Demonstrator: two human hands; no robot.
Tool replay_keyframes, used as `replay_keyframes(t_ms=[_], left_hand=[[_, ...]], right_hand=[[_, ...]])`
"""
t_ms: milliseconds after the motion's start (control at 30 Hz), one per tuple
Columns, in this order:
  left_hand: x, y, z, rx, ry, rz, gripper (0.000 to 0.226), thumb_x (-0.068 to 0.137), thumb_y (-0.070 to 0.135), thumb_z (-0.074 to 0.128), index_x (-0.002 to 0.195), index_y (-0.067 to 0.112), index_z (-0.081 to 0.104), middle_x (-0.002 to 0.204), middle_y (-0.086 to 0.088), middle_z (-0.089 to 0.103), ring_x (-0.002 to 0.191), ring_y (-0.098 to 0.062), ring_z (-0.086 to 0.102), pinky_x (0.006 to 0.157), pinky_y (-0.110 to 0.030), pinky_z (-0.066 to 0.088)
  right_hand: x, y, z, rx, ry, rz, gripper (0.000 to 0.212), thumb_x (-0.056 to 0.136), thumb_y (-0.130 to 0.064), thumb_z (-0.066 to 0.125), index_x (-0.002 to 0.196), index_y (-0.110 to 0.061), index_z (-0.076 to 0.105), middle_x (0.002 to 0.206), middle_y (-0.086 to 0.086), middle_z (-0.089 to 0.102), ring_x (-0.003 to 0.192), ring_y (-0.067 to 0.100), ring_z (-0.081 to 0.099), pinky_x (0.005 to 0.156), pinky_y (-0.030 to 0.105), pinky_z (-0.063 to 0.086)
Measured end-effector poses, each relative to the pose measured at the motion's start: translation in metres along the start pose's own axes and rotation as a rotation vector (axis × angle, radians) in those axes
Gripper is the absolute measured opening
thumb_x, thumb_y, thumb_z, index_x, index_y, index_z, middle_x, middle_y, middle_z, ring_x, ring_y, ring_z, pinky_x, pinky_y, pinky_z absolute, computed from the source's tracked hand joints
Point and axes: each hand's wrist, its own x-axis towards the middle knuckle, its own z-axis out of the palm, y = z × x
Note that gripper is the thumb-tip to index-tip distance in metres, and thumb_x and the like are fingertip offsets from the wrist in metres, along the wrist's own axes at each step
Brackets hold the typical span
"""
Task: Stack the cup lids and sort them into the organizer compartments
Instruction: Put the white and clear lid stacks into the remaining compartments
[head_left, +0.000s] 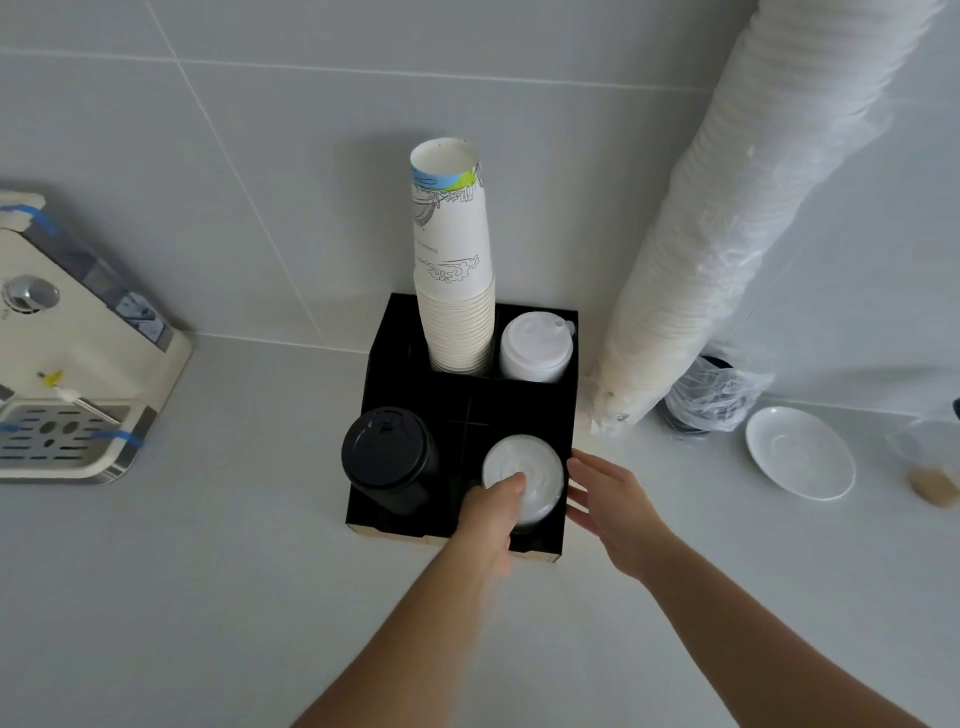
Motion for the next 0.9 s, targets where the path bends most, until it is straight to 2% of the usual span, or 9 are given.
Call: replay_keyframes(t_ms=[67, 133, 300, 367, 467, 567, 733, 900], left_hand=[[0.003, -0.001, 0.001, 0.011, 0.02, 0.018, 0.05, 0.083, 0.032, 0.067, 0.126, 0.01, 0.054, 0.108, -0.001, 0.058, 0.093, -0.017, 0.052, 0.083, -0.033, 0.035], [0.007, -0.003, 0.001, -0.001, 0.013, 0.03, 0.047, 0.082, 0.032, 0.068, 0.123, 0.012, 0.055, 0.101, 0.002, 0.059, 0.085, -0.012, 0.054, 0.081, -0.032, 0.036], [0.009, -0.003, 0.002, -0.058, 0.0, 0.034, 0.048, 0.078, 0.029, 0.069, 0.121, 0.012, 0.057, 0.111, -0.004, 0.064, 0.09, -0.013, 0.058, 0.06, -0.025, 0.037], [0.009, -0.005, 0.003, -0.061, -0.009, 0.045, 0.048, 0.078, 0.03, 0.068, 0.122, 0.013, 0.056, 0.113, -0.004, 0.064, 0.095, -0.015, 0.06, 0.065, -0.025, 0.039], [0.007, -0.007, 0.006, -0.017, -0.005, 0.068, 0.064, 0.069, 0.04, 0.069, 0.126, 0.016, 0.054, 0.117, -0.003, 0.064, 0.105, -0.021, 0.06, 0.081, -0.032, 0.044], [0.005, -0.007, 0.007, 0.022, 0.012, 0.084, 0.066, 0.067, 0.045, 0.068, 0.126, 0.017, 0.053, 0.117, -0.003, 0.063, 0.105, -0.021, 0.06, 0.082, -0.032, 0.044], [0.001, -0.006, 0.005, 0.042, 0.007, 0.116, 0.071, 0.062, 0.05, 0.069, 0.123, 0.017, 0.056, 0.113, -0.001, 0.065, 0.101, -0.02, 0.062, 0.079, -0.031, 0.045], [-0.016, -0.006, -0.002, 0.083, 0.005, 0.166, 0.074, 0.067, 0.049, 0.068, 0.131, 0.015, 0.052, 0.119, -0.003, 0.062, 0.106, -0.021, 0.059, 0.081, -0.032, 0.044]], right_hand=[[0.001, 0.001, -0.002, 0.023, -0.002, 0.012, 0.025, 0.099, -0.021, 0.052, 0.106, -0.022, 0.075, 0.107, -0.003, 0.078, 0.104, 0.017, 0.07, 0.088, 0.032, 0.054], [0.002, 0.001, -0.003, 0.036, -0.006, 0.024, 0.026, 0.099, -0.025, 0.051, 0.108, -0.022, 0.075, 0.111, -0.002, 0.077, 0.107, 0.017, 0.07, 0.095, 0.035, 0.053], [-0.002, 0.0, -0.002, 0.056, -0.017, 0.028, 0.026, 0.098, -0.026, 0.052, 0.107, -0.023, 0.076, 0.109, -0.004, 0.078, 0.107, 0.015, 0.07, 0.099, 0.036, 0.051], [-0.002, 0.001, -0.002, 0.055, -0.02, 0.031, 0.026, 0.099, -0.026, 0.052, 0.11, -0.023, 0.075, 0.11, -0.005, 0.078, 0.109, 0.015, 0.069, 0.1, 0.037, 0.051], [-0.007, -0.002, -0.001, 0.054, -0.028, 0.04, 0.026, 0.099, -0.028, 0.053, 0.109, -0.023, 0.075, 0.108, -0.006, 0.078, 0.11, 0.015, 0.069, 0.102, 0.038, 0.05], [-0.012, -0.007, 0.0, 0.058, -0.039, 0.043, 0.025, 0.099, -0.03, 0.053, 0.104, -0.022, 0.076, 0.102, -0.007, 0.079, 0.108, 0.017, 0.069, 0.102, 0.039, 0.05], [-0.022, -0.013, -0.002, 0.091, -0.023, 0.041, 0.022, 0.099, -0.026, 0.054, 0.088, -0.024, 0.073, 0.081, -0.013, 0.077, 0.096, 0.016, 0.068, 0.101, 0.038, 0.049], [-0.034, -0.021, -0.003, 0.07, -0.028, 0.01, 0.017, 0.101, -0.028, 0.053, 0.091, -0.026, 0.067, 0.102, -0.008, 0.069, 0.1, 0.014, 0.064, 0.105, 0.039, 0.046]])
